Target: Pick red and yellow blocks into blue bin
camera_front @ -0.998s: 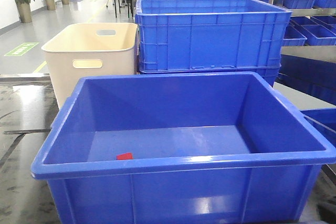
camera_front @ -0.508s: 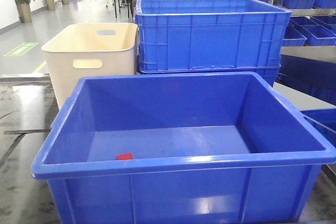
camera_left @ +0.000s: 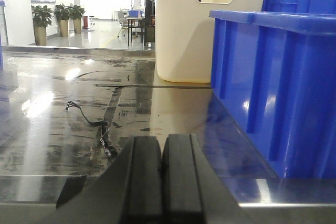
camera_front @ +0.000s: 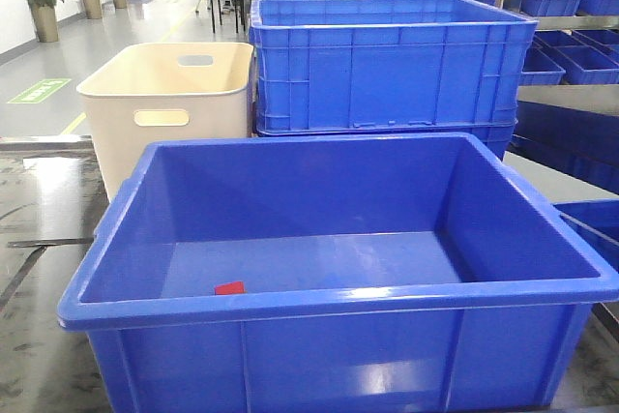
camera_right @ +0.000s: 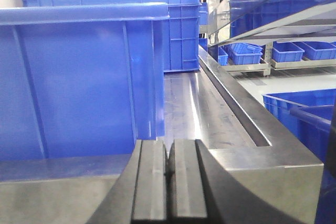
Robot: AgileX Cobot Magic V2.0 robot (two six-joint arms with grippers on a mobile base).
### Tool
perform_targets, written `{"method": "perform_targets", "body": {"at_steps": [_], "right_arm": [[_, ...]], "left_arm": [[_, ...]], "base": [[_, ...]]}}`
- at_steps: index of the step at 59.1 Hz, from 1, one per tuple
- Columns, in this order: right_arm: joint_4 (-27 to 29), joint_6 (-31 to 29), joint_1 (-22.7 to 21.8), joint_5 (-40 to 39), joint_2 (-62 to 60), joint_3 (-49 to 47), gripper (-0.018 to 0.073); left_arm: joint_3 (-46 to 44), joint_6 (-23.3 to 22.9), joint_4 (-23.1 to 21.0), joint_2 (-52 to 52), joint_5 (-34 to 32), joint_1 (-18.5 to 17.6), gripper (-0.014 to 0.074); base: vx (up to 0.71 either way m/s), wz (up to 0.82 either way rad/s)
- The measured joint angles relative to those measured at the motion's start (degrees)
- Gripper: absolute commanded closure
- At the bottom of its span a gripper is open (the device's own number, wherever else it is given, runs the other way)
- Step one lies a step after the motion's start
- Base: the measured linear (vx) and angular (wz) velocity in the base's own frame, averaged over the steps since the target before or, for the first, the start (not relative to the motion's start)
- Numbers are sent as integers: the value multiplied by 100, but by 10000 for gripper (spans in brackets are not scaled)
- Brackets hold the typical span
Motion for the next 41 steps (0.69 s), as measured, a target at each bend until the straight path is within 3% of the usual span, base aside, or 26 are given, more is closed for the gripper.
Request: {"method": "perform_targets", "body": {"at_steps": [23,41], "right_arm": [[6,-131,0,-185,0,7,569],[433,-368,0,-214,0,7,569]], "left_arm": [[0,0,5,0,0,0,596],[0,0,5,0,0,0,596]], "base": [[0,0],[0,0]]}}
